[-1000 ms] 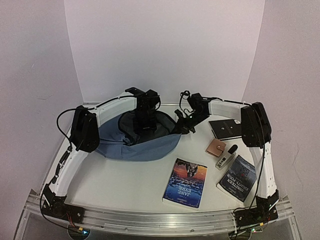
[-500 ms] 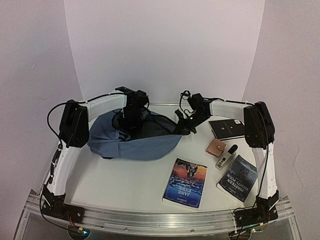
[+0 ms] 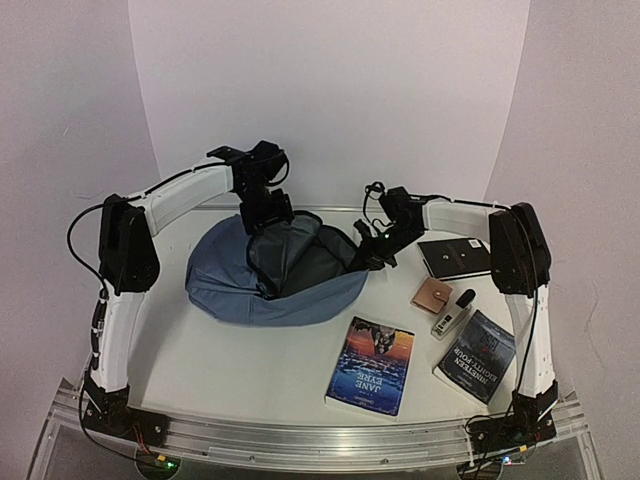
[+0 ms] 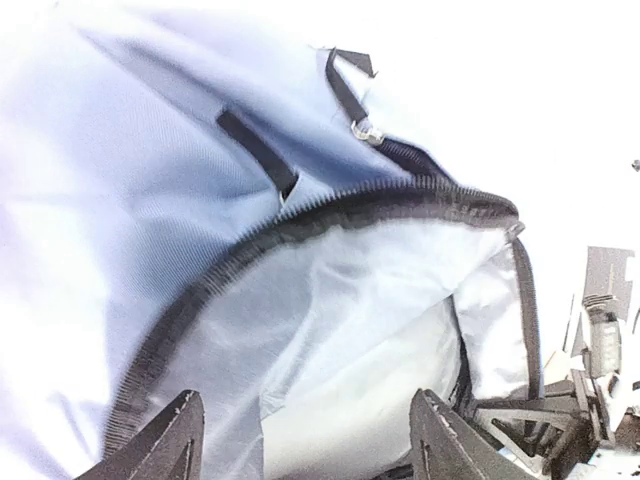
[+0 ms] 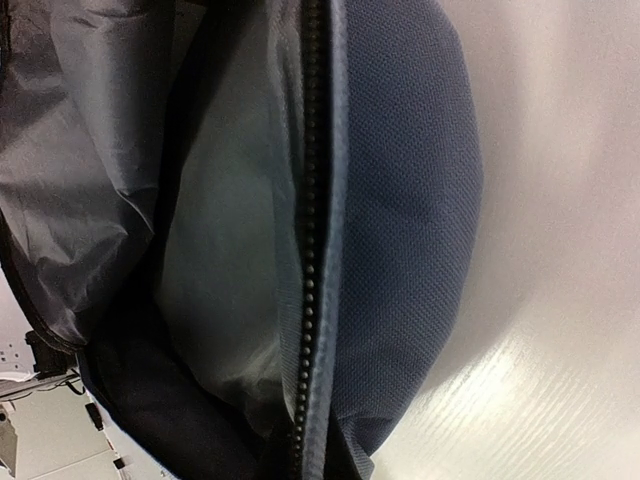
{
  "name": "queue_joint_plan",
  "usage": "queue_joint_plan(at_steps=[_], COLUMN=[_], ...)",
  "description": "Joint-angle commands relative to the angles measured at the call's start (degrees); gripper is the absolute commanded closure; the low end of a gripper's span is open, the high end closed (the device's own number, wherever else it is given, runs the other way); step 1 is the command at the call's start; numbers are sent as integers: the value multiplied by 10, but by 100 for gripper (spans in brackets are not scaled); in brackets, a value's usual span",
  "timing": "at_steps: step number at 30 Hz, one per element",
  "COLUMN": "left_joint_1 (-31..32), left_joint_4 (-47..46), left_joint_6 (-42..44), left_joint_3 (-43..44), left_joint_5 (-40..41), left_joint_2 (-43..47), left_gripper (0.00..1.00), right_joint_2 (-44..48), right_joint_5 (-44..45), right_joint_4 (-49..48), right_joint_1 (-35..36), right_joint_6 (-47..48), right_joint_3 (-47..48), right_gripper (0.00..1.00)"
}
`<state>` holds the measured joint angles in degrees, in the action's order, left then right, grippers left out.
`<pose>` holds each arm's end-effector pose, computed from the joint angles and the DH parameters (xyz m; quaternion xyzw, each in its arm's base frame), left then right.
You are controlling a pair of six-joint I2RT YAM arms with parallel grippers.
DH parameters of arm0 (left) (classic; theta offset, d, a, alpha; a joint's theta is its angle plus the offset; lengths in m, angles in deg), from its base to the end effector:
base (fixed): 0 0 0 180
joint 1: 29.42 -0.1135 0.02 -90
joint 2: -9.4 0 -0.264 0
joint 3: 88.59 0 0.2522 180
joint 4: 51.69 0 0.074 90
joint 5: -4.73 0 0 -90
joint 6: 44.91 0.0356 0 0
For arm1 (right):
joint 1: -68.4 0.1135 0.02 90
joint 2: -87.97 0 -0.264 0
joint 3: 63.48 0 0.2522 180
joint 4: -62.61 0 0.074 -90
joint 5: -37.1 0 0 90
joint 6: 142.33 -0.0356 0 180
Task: Pack the student bag
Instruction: Adjust the student bag at the center of the board.
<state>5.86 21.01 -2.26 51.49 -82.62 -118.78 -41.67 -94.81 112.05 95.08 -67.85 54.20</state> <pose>0.3956 -0.2779 0.2774 -0.1075 0.9615 -0.1496 0.2040 0.4211 0.2382 0.1763 -0.1759 0.8920 0.4064 0.0904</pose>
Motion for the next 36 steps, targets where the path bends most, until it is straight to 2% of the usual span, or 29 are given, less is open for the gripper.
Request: queue_joint_plan(at_steps=[1, 4, 7, 12, 18, 20, 22, 25, 26, 28, 31, 36], left_joint_1=[-10, -28, -53, -57, -58, -58, -58, -58, -59, -62, -80, -142], left_joint_4=[36, 32, 16, 63, 59, 52, 47, 11, -7, -31, -46, -96], left_joint_6=[41, 42, 54, 91, 89, 95, 103, 98, 92, 75, 38, -21], left_joint_3=[15, -12, -27, 62, 47, 47, 48, 27, 15, -7, -63, -244], left_joint_5=[9, 6, -42, -75, -66, -82, -105, -134, -138, -137, -113, -90], left_joint_2=[35, 46, 39, -38, -41, -42, -47, -24, -11, 21, 78, 186], left_gripper=[27, 24, 23, 26, 25, 28, 41, 77, 85, 98, 100, 100], right_joint_2=[18, 19, 20, 21, 23, 23, 21, 19, 18, 17, 16, 16], right_joint_5=[-18, -17, -17, -17, -18, -18, -17, -11, -6, 14, 42, 77], right_joint_4=[9, 9, 9, 9, 9, 9, 9, 9, 9, 9, 9, 9], right_joint_1=[0, 0, 0, 0, 0, 0, 0, 0, 0, 0, -4, -12], right_joint_6=[12, 13, 13, 13, 12, 12, 12, 13, 14, 18, 23, 30], right_joint_3=[15, 14, 10, 7, 5, 3, 3, 2, 1, -4, -17, -31], right_gripper=[100, 100, 100, 100, 100, 100, 100, 100, 100, 100, 100, 100])
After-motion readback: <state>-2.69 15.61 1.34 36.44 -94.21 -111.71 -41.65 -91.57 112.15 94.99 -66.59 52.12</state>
